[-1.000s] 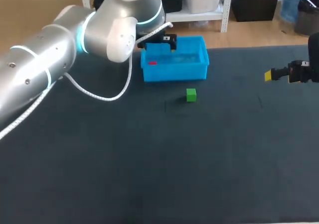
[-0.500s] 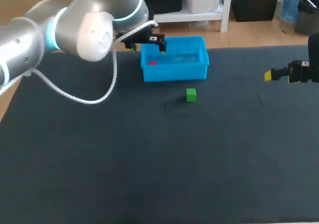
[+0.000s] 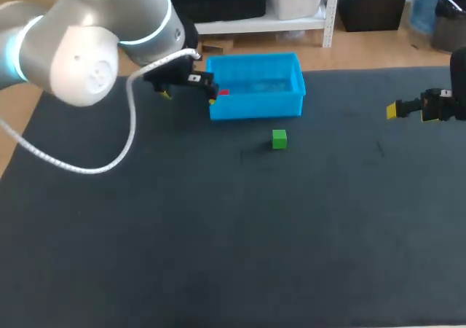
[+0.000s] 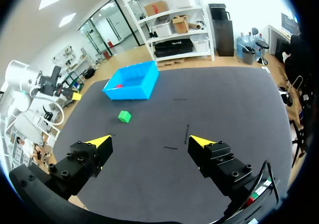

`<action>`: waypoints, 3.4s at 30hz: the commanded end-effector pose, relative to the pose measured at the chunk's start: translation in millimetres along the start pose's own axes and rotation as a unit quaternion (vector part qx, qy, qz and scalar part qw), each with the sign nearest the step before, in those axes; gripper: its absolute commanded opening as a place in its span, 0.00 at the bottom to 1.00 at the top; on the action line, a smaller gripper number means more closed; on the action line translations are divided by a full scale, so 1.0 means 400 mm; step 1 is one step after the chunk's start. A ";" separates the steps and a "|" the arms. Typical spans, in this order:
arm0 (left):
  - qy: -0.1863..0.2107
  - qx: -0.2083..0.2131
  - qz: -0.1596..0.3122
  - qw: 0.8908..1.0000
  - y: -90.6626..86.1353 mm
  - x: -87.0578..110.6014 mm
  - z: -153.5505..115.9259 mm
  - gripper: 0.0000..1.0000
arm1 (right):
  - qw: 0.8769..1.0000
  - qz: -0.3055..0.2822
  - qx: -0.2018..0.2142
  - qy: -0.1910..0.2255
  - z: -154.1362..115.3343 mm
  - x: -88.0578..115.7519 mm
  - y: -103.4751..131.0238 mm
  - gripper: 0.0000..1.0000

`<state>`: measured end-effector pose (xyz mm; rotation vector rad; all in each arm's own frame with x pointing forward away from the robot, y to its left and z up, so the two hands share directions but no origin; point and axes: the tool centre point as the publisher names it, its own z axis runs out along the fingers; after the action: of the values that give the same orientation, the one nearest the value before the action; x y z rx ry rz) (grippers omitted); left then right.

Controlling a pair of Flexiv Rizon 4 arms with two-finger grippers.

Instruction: Use the left arm to pick the red cube and place it into the blue plastic box first, then use the right arm to grasp the green cube and put it into the same blue plastic box after the first action is fully finished.

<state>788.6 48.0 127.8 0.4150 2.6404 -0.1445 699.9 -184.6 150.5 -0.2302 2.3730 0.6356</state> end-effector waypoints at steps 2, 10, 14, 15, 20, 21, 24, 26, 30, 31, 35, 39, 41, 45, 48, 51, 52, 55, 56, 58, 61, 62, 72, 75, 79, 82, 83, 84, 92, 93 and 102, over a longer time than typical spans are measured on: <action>0.004 0.017 0.003 1.000 0.032 0.097 -0.052 1.00 | 1.000 0.000 -0.001 0.000 0.000 0.000 -0.001 1.00; 0.045 0.012 0.008 0.999 0.039 0.142 -0.046 1.00 | 1.000 0.000 -0.001 0.000 0.000 0.000 -0.001 1.00; 0.053 0.010 0.004 0.999 0.039 0.142 -0.043 1.00 | 1.000 0.000 -0.001 0.000 0.000 0.000 -0.001 1.00; 0.058 0.016 0.003 0.998 0.040 0.140 -0.043 1.00 | 1.000 0.000 -0.001 0.000 0.000 0.000 -0.001 1.00; 0.069 0.030 0.001 0.997 0.056 0.144 -0.051 1.00 | 1.000 0.000 -0.001 0.000 0.000 0.000 -0.001 1.00; 0.067 0.035 -0.001 0.997 0.063 0.150 -0.056 1.00 | 1.000 0.000 -0.001 0.000 0.000 0.000 -0.001 1.00; 0.057 0.052 0.003 0.997 0.081 0.176 -0.067 1.00 | 1.000 0.000 -0.001 0.000 0.000 0.000 -0.001 1.00; 0.044 0.072 0.013 0.996 0.090 0.201 -0.077 1.00 | 1.000 0.000 -0.001 0.000 0.000 0.000 -0.001 1.00; 0.016 0.093 0.053 0.994 0.103 0.242 -0.095 1.00 | 1.000 0.000 -0.001 0.000 0.000 0.000 -0.001 1.00; 0.007 0.101 0.063 0.993 0.106 0.251 -0.100 1.00 | 1.000 0.000 -0.001 0.000 0.000 0.000 -0.001 1.00; -0.013 0.120 0.093 0.988 0.122 0.285 -0.120 1.00 | 1.000 0.000 -0.001 0.000 0.000 0.000 -0.001 1.00; -0.014 0.124 0.101 0.987 0.144 0.310 -0.132 1.00 | 1.000 0.000 -0.001 0.000 0.000 0.000 -0.001 1.00; -0.011 0.131 0.105 0.986 0.154 0.320 -0.137 1.00 | 1.000 0.000 -0.001 0.000 0.000 0.000 -0.001 1.00; -0.010 0.151 0.116 0.982 0.167 0.341 -0.147 1.00 | 1.000 0.000 -0.001 0.000 0.000 0.000 -0.001 1.00; -0.006 0.157 0.129 0.979 0.171 0.362 -0.149 1.00 | 1.000 0.000 -0.001 0.000 0.000 0.000 -0.001 1.00; -0.005 0.158 0.131 0.979 0.180 0.374 -0.151 1.00 | 1.000 0.000 -0.001 0.000 0.000 0.000 -0.001 1.00; -0.005 0.159 0.131 0.978 0.184 0.375 -0.153 1.00 | 1.000 0.000 -0.001 0.000 0.000 0.000 -0.001 1.00; -0.009 0.166 0.134 0.977 0.189 0.377 -0.157 1.00 | 1.000 0.000 -0.001 0.000 0.000 0.000 -0.001 1.00; -0.010 0.171 0.135 0.976 0.190 0.377 -0.158 1.00 | 1.000 0.000 -0.001 0.000 0.000 0.000 -0.001 1.00; -0.010 0.173 0.137 0.975 0.189 0.377 -0.158 1.00 | 1.000 0.000 -0.001 0.000 0.000 0.000 -0.001 1.00; -0.013 0.164 0.150 0.975 0.178 0.380 -0.157 1.00 | 1.000 0.000 -0.001 0.000 0.000 0.000 -0.001 1.00; -0.013 0.164 0.150 0.975 0.178 0.380 -0.157 1.00 | 1.000 0.000 -0.001 0.000 0.000 0.000 -0.001 1.00; -0.013 0.164 0.150 0.975 0.178 0.380 -0.157 1.00 | 0.999 -0.017 0.031 0.033 0.003 -0.024 0.010 1.00; -0.013 0.164 0.150 0.975 0.178 0.380 -0.157 1.00 | 0.995 -0.032 0.060 0.068 0.019 -0.050 0.027 1.00; -0.013 0.164 0.150 0.975 0.178 0.380 -0.157 1.00 | 0.985 -0.050 0.106 0.124 0.043 -0.084 0.052 1.00; -0.013 0.164 0.150 0.975 0.178 0.380 -0.157 1.00 | 0.977 -0.057 0.130 0.158 0.064 -0.103 0.073 1.00; -0.013 0.164 0.150 0.975 0.178 0.380 -0.157 1.00 | 0.975 -0.060 0.134 0.168 0.072 -0.108 0.081 1.00; -0.013 0.164 0.150 0.975 0.178 0.380 -0.157 1.00 | 0.973 -0.060 0.139 0.176 0.081 -0.112 0.089 1.00; -0.013 0.164 0.150 0.975 0.178 0.380 -0.157 1.00 | 0.968 -0.026 0.172 0.181 0.163 -0.110 0.134 1.00; -0.013 0.164 0.150 0.975 0.178 0.380 -0.157 1.00 | 0.967 -0.019 0.171 0.185 0.175 -0.106 0.143 1.00; -0.013 0.164 0.150 0.975 0.178 0.380 -0.157 1.00 | 0.971 -0.039 0.108 0.211 0.288 -0.084 0.215 1.00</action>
<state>654.9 166.0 112.9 0.9078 2.4984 -0.4827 750.0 -64.5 137.4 -0.3558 2.7870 0.2545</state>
